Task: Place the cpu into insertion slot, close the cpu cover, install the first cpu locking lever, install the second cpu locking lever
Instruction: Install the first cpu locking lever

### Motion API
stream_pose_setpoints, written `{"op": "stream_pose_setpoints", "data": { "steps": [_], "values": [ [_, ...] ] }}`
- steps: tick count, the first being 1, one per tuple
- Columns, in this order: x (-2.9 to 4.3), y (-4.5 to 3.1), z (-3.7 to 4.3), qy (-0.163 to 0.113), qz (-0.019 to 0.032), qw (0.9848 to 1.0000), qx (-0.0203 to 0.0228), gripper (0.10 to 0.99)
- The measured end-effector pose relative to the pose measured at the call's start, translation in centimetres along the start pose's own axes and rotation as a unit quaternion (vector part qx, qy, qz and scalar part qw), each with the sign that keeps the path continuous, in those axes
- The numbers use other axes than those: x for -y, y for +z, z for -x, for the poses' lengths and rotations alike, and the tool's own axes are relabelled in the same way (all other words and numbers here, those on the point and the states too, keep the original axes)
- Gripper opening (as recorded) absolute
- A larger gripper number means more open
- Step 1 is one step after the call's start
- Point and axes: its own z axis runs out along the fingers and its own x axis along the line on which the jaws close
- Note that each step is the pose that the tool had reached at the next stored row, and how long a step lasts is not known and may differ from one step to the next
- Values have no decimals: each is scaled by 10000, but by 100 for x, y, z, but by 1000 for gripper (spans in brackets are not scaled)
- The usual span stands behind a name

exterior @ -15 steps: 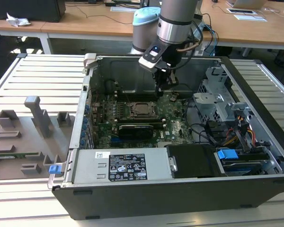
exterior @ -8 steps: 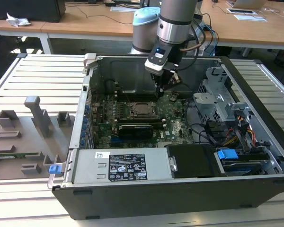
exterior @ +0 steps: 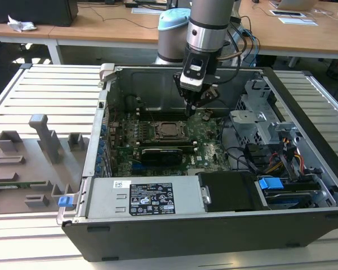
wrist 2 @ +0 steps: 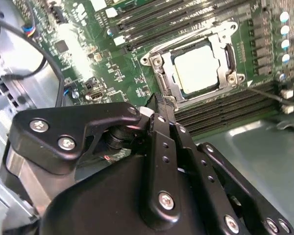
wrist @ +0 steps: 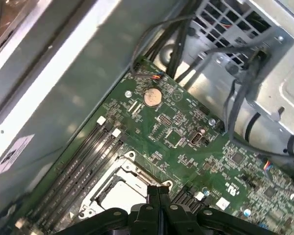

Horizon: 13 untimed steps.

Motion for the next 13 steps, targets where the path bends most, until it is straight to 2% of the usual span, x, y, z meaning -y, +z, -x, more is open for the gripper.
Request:
{"op": "stream_pose_setpoints", "data": {
  "steps": [2,4,6,9,10,12,13],
  "values": [
    [0,0,0,-340,6,9994,18,110],
    [0,0,0,-736,13,9973,39,110],
    [0,0,0,-926,16,9957,48,110],
    [0,0,0,-1277,23,9918,67,110],
    [0,0,0,-1448,26,9894,76,110],
    [0,0,0,-1625,29,9867,85,110],
    [0,0,0,-1791,32,9838,93,110]
  ]
}}
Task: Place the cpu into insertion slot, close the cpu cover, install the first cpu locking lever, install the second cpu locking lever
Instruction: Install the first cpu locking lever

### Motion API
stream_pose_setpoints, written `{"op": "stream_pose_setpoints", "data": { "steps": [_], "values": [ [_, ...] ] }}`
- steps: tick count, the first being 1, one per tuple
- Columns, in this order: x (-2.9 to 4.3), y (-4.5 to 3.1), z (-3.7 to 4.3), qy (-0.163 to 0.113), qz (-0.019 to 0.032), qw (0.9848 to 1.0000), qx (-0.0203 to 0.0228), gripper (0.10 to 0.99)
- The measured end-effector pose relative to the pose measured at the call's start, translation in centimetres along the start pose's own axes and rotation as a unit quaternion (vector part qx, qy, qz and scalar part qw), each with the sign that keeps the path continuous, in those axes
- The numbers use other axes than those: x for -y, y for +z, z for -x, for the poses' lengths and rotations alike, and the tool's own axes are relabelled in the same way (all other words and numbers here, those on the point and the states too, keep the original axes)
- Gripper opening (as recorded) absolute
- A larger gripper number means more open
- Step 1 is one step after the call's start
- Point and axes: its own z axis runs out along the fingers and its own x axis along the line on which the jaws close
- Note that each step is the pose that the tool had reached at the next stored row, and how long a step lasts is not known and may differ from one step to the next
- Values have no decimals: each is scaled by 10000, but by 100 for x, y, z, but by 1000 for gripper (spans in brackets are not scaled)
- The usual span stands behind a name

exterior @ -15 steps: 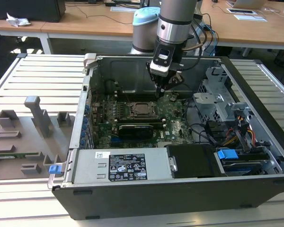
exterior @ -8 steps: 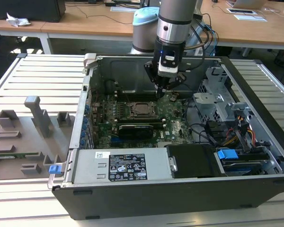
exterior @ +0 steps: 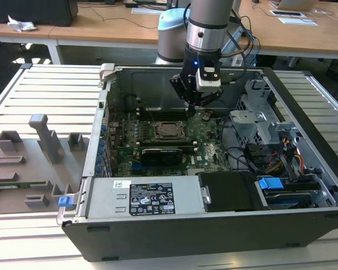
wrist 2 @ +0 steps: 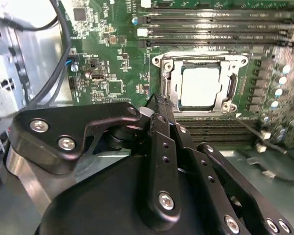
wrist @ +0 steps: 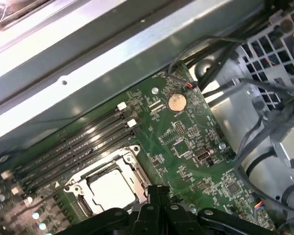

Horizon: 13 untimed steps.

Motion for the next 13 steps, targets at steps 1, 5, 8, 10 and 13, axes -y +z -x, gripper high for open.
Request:
{"op": "stream_pose_setpoints", "data": {
  "steps": [1,5,8,10,13],
  "values": [
    [0,0,0,-119,2,9999,6,110],
    [0,1,0,-647,12,9979,34,110],
    [0,0,0,-1005,18,9949,53,110],
    [0,0,0,-1230,22,9924,64,110],
    [0,0,0,-1641,29,9864,86,110]
  ]
}}
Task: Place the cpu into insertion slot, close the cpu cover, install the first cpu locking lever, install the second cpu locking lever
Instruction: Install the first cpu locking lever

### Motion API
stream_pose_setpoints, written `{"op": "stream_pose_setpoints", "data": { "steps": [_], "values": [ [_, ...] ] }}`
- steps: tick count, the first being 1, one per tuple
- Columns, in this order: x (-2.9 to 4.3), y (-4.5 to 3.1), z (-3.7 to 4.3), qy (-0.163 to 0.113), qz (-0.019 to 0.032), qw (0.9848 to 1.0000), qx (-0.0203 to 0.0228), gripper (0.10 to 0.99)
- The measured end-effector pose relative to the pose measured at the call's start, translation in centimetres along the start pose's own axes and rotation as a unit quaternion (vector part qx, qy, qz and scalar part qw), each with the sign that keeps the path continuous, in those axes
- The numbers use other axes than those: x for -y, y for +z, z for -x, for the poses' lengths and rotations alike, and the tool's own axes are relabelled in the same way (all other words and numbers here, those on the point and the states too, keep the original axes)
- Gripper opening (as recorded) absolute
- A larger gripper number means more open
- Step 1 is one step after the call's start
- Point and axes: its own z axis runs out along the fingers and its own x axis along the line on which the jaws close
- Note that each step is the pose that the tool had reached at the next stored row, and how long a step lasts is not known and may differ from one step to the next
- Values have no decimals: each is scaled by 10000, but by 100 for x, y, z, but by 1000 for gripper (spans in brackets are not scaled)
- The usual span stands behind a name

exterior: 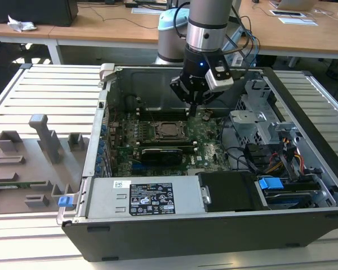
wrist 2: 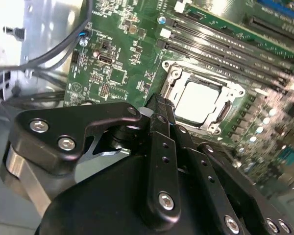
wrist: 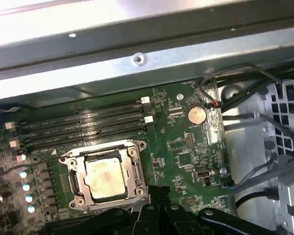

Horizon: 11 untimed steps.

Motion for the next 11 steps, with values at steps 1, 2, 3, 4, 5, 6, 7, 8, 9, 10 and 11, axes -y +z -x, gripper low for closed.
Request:
{"op": "stream_pose_setpoints", "data": {
  "steps": [1,2,3,4,5,6,7,8,9,10,11],
  "values": [
    [0,0,0,-201,3,9998,10,110],
    [0,0,0,-338,6,9994,17,110],
    [0,0,0,-449,8,9990,23,110],
    [0,0,0,-585,11,9983,30,110],
    [0,0,0,-707,13,9975,37,110],
    [0,0,0,-794,14,9968,41,110],
    [0,0,0,-949,17,9955,49,110],
    [0,0,0,-1164,21,9932,61,110],
    [0,0,0,-1309,23,9914,68,110],
    [0,0,0,-1442,26,9895,75,110],
    [0,0,0,-1557,28,9878,81,110]
  ]
}}
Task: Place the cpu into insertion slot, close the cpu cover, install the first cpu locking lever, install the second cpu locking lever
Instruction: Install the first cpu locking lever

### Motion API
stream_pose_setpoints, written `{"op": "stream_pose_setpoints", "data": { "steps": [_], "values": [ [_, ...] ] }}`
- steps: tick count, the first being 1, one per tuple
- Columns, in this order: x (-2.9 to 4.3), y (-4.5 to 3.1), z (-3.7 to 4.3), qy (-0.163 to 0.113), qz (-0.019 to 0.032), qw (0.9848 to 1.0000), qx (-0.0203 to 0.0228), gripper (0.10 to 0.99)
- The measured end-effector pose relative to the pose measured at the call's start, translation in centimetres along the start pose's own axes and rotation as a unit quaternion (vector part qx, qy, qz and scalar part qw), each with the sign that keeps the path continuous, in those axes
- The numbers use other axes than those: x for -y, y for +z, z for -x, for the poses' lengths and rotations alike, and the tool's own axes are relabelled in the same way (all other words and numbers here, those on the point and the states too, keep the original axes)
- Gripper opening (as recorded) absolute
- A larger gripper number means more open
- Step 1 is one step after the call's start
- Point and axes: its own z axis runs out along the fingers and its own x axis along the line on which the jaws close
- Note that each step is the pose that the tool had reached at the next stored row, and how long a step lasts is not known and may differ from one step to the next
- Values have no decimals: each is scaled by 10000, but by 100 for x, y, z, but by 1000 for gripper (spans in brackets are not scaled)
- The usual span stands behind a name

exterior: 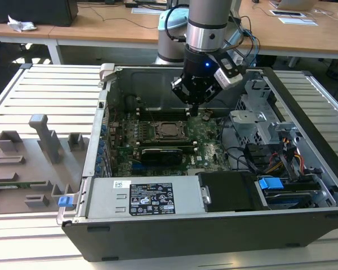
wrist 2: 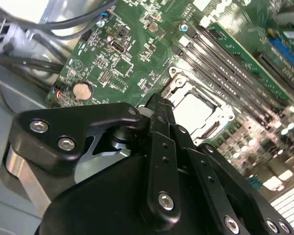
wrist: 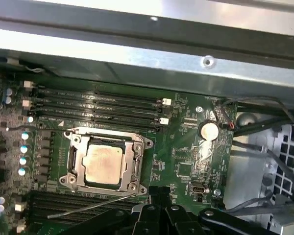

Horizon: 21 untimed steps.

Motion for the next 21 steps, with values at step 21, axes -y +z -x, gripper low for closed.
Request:
{"op": "stream_pose_setpoints", "data": {
  "steps": [21],
  "values": [
    [-42,-4,-267,-1256,22,9921,68,110]
  ]
}}
